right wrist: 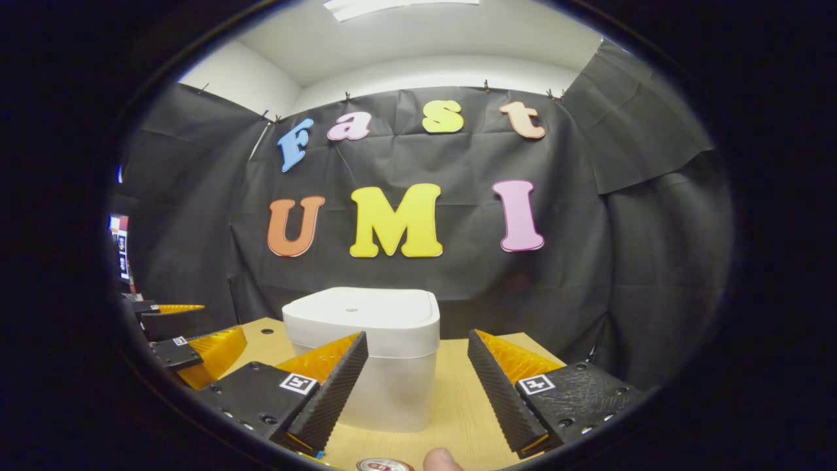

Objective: Press the lid of the desktop garbage bin to open it, pick up the crumpled paper on the desktop and throw it into the bin, then pick up the pop can on the desktop and drop it into the bin, and finally close the garbage bin lid.

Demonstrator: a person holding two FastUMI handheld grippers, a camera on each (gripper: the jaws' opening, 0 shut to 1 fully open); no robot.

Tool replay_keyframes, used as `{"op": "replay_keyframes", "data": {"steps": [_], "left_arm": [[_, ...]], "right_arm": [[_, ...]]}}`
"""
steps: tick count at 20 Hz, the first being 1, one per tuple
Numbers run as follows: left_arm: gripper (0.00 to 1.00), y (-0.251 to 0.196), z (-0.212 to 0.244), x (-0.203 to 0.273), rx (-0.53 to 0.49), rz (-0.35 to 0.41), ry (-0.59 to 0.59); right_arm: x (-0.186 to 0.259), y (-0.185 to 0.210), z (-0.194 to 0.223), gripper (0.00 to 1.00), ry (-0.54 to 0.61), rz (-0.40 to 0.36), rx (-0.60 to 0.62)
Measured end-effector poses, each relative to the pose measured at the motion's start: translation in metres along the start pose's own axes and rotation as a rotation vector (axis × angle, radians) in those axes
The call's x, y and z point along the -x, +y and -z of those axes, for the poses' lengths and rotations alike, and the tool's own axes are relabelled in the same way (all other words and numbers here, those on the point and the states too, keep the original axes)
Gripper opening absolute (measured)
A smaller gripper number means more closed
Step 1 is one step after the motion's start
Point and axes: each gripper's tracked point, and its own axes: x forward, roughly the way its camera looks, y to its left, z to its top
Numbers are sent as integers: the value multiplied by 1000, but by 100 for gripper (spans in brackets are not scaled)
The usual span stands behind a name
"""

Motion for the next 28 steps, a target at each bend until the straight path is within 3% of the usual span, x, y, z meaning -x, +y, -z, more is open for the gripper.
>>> {"op": "replay_keyframes", "data": {"steps": [7,10,14,15,17,22,23,24,25,27,28], "left_arm": [[98,7,10,0,22,-29,4],[98,8,14,1,22,-33,11],[98,9,16,2,14,-30,17],[98,9,16,2,12,-31,15],[98,11,15,2,12,-35,11],[98,13,19,1,16,-35,22],[98,13,20,1,15,-35,23],[98,14,20,2,14,-35,24],[98,13,20,1,12,-34,23],[98,13,20,0,10,-31,22],[98,14,21,0,9,-33,23]], "right_arm": [[-15,10,-13,97,-11,-23,16],[-22,14,-27,88,-27,-27,11],[-34,19,-35,84,-23,-24,25],[-38,23,-36,69,-18,-33,22],[-47,31,-34,71,5,-52,21],[-66,46,-35,46,46,-78,-9],[-70,48,-34,46,51,-81,-7],[-74,47,-35,53,49,-63,-10],[-77,49,-39,24,50,-71,-18],[-80,55,-38,14,55,-97,-17],[-91,48,-34,14,59,-68,-18]]}}
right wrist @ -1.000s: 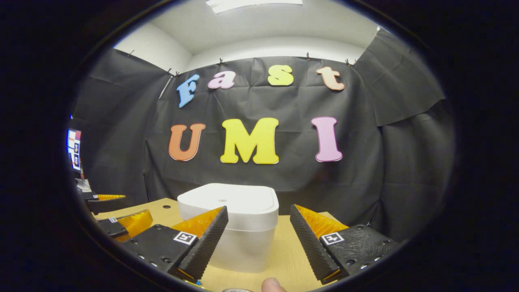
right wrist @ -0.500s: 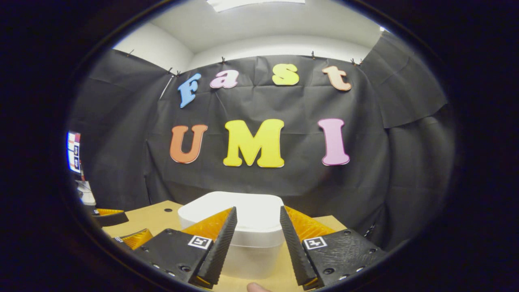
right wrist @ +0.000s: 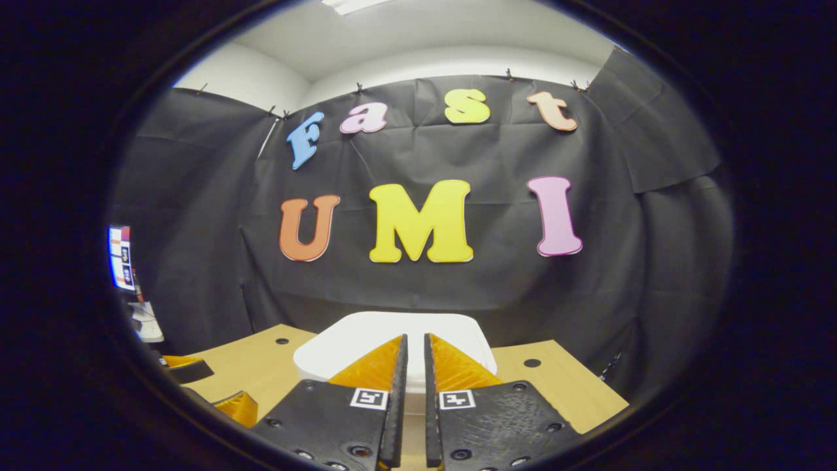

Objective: Press the lid of the desktop garbage bin to open it, pick up the crumpled paper on the desktop and throw it into the bin, then pick up the pop can on the desktop and drop it into the bin, and finally close the garbage bin lid.

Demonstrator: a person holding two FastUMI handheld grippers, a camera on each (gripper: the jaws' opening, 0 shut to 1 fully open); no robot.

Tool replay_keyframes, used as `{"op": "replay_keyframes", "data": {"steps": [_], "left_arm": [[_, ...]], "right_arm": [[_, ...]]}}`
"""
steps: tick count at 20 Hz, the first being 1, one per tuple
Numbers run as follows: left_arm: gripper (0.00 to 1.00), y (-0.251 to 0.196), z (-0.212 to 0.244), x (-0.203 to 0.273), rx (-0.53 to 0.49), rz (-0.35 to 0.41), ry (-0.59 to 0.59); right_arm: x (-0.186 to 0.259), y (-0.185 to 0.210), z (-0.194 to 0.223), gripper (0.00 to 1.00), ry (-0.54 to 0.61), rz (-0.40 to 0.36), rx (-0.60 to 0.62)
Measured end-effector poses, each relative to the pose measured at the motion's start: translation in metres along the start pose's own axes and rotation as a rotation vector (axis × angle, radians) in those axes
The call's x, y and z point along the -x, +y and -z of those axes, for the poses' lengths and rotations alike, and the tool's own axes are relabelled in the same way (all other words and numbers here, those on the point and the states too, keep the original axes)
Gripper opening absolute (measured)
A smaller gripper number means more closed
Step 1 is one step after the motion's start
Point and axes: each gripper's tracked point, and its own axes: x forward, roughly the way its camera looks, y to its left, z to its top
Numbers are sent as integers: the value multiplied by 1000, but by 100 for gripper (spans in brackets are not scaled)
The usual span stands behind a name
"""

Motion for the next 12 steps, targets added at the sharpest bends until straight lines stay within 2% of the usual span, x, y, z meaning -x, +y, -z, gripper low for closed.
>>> {"op": "replay_keyframes", "data": {"steps": [1,12], "left_arm": [[98,1,3,1,2,-1,2],[98,9,13,0,28,-2,16]], "right_arm": [[-1,5,2,0,5,-10,-1],[-19,13,36,0,119,-32,30]]}}
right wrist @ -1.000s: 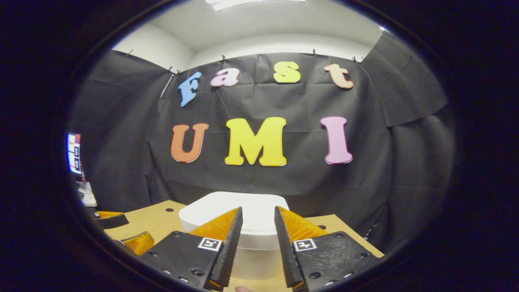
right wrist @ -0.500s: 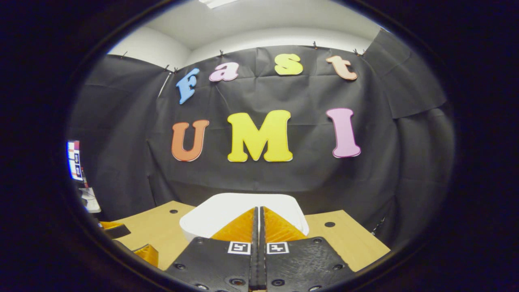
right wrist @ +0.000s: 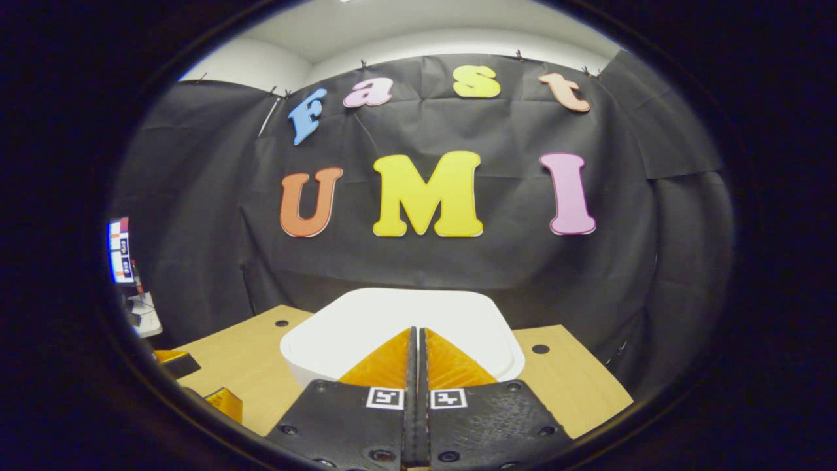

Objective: Press the lid of the desktop garbage bin to open it, pick up the crumpled paper on the desktop and throw it into the bin, then pick up the pop can on the desktop and drop it into the bin, and finally close the garbage bin lid.

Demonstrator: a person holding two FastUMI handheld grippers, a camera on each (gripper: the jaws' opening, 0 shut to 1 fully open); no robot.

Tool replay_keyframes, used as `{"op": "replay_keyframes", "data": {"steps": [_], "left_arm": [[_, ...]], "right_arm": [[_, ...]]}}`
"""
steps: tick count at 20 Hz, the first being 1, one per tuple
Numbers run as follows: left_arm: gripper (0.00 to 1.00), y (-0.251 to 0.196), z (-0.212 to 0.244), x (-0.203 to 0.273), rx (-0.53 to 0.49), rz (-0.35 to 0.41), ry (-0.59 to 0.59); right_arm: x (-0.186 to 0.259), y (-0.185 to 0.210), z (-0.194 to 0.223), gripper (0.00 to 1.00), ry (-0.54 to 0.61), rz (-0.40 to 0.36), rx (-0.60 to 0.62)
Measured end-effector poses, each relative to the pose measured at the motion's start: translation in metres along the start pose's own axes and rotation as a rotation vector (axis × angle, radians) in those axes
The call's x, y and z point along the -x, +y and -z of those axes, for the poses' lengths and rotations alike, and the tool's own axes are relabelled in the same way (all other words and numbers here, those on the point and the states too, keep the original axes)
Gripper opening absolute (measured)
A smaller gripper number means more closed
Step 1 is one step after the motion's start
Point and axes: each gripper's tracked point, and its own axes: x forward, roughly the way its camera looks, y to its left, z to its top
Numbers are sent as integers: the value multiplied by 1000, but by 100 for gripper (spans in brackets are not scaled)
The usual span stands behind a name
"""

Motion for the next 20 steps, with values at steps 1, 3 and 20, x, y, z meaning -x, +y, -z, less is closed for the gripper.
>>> {"op": "replay_keyframes", "data": {"steps": [1,3,20], "left_arm": [[98,-1,0,0,4,3,-1],[98,-3,1,-2,9,2,0],[98,-11,4,1,-13,3,22]], "right_arm": [[0,1,0,1,8,1,27],[4,0,0,0,18,3,42],[50,-5,-63,95,-252,11,16]]}}
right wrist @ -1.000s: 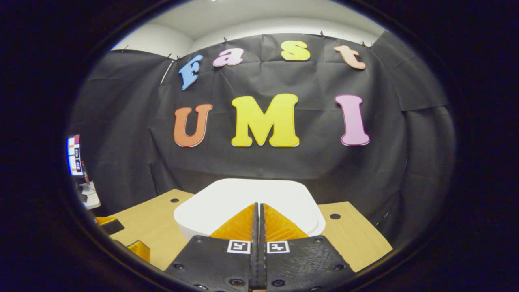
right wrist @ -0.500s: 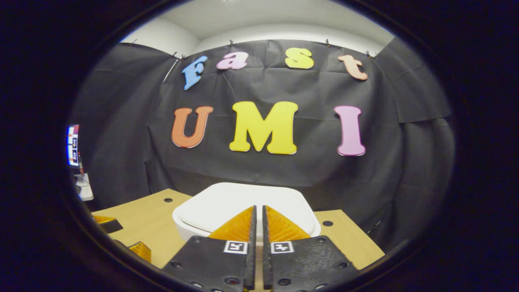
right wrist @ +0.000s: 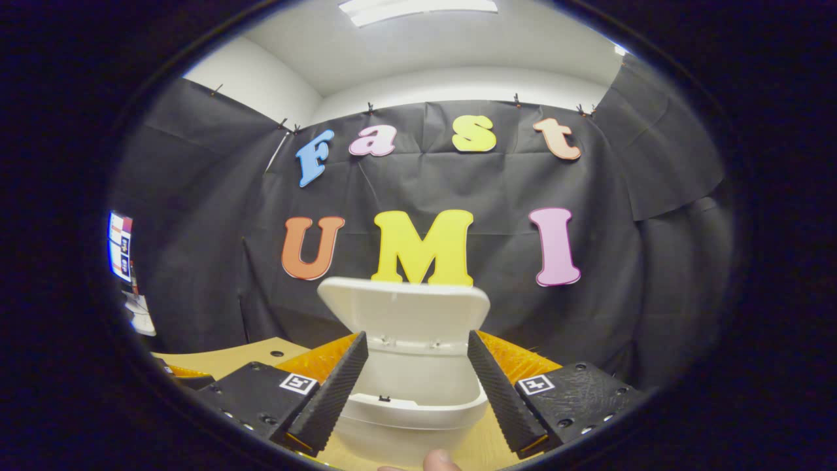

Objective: Press the lid of the desktop garbage bin to open it, pick up the crumpled paper on the desktop and throw it into the bin, then pick up the pop can on the desktop and drop it into the bin, and finally close the garbage bin lid.

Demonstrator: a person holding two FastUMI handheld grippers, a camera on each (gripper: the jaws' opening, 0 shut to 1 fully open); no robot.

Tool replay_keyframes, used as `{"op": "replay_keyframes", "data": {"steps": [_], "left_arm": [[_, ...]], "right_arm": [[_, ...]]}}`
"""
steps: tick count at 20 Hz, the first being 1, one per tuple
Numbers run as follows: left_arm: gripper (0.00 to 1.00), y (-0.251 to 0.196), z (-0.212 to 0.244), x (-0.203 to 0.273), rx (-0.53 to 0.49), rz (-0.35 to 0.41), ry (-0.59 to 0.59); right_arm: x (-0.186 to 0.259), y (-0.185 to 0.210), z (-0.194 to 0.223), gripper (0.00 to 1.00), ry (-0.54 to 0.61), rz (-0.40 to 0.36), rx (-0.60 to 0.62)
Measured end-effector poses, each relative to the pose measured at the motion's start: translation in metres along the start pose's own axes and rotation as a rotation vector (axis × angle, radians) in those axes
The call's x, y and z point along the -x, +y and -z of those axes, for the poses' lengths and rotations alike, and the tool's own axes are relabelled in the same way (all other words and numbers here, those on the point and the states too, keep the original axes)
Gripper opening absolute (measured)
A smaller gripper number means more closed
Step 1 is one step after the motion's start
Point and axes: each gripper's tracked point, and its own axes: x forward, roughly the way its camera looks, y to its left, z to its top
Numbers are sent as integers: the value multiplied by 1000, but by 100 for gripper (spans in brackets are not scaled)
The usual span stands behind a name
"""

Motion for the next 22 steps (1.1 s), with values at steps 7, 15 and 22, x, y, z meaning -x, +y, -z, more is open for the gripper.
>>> {"op": "replay_keyframes", "data": {"steps": [7,15,22], "left_arm": [[98,-11,13,8,-15,5,23],[98,-18,29,26,-21,1,52],[98,-43,83,44,53,70,150]], "right_arm": [[32,-19,13,95,-1,1,-19],[79,-38,44,97,5,-6,-41],[112,-65,107,95,71,1,-47]]}}
